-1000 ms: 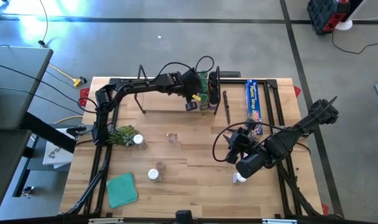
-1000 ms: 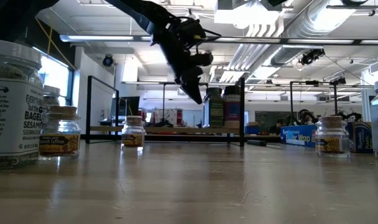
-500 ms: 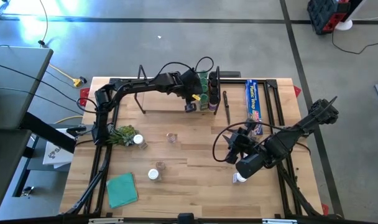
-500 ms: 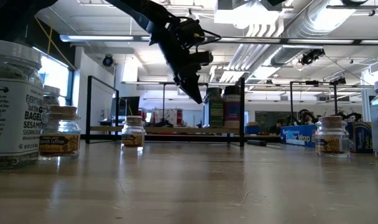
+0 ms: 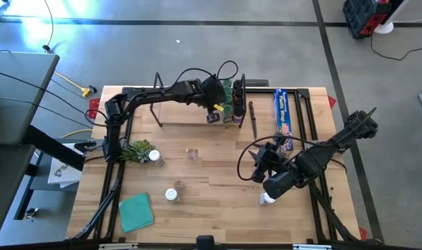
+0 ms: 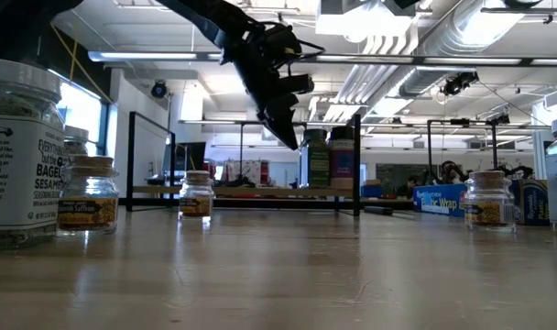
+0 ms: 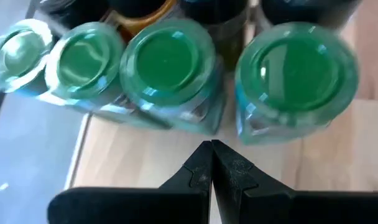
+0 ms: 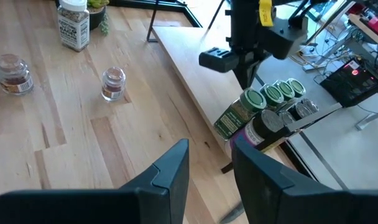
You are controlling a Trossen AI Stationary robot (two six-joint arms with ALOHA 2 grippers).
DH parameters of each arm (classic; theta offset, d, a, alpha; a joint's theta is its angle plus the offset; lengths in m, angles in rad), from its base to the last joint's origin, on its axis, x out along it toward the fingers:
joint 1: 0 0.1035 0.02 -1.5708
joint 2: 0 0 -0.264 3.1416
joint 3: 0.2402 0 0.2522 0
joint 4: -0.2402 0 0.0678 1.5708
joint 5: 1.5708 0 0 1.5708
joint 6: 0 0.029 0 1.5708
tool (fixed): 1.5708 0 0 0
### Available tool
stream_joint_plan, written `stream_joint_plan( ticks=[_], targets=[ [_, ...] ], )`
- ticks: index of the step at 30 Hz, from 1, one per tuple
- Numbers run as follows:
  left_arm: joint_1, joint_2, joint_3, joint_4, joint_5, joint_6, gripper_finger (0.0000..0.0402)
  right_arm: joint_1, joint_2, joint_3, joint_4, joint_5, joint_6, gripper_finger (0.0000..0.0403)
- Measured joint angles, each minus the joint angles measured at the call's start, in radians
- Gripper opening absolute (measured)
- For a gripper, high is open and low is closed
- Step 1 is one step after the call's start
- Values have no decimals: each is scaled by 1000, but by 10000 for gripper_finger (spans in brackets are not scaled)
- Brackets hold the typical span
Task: Shelf spices
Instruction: Put the green seasoning bottle on the shelf aligned with the other green seasoning bottles
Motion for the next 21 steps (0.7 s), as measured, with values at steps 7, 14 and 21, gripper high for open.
stream_joint_plan(
  ticks=[7,14,21],
  targets=[
    [-4,-9,0,-80,110,-16,3,0,0,0,0,0,-3,117],
    [-8,22,0,-24,133,-24,3,0,0,0,2,0,-1,117],
    [-6,22,0,27,131,-26,3,0,0,0,4,0,-6,117]
  ],
)
